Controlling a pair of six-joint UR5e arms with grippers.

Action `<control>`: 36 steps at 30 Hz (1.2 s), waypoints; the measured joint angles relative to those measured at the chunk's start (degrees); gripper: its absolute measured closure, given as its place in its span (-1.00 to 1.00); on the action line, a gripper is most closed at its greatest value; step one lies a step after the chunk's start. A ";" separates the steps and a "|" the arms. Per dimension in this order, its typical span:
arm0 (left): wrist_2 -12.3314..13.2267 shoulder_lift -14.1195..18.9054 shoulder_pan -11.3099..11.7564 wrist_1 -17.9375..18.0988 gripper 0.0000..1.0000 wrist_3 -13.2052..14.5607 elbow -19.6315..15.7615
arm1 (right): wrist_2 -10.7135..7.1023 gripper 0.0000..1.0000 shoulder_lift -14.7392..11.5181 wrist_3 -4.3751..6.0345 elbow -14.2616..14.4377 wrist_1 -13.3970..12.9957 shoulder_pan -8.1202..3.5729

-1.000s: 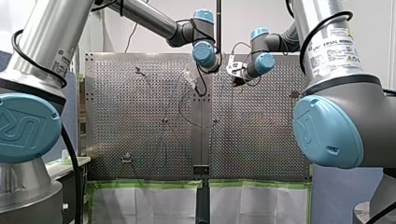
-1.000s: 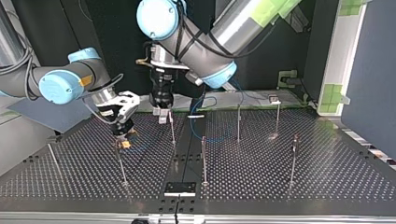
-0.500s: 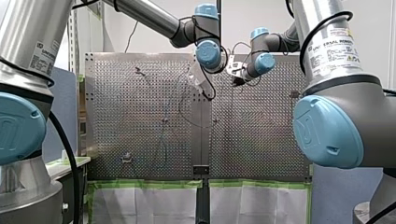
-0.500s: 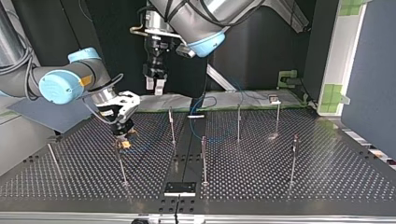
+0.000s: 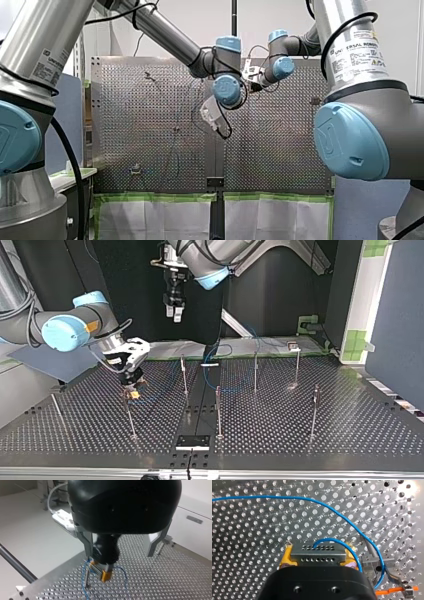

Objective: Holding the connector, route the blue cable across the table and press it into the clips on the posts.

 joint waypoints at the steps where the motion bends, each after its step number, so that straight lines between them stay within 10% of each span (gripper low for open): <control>1: -0.01 -0.05 0.11 0.29 -0.99 -0.10 -0.47 | 0.00 1.00 0.00 0.00 0.00 0.00 0.00; 12: 1.53 -0.19 3.82 5.30 -0.99 -2.63 -5.99 | 0.00 1.00 0.00 0.00 0.00 0.00 0.00; 36: 5.77 -0.25 15.33 17.77 -0.99 6.78 -18.47 | 0.00 1.00 0.00 0.00 0.00 0.00 0.00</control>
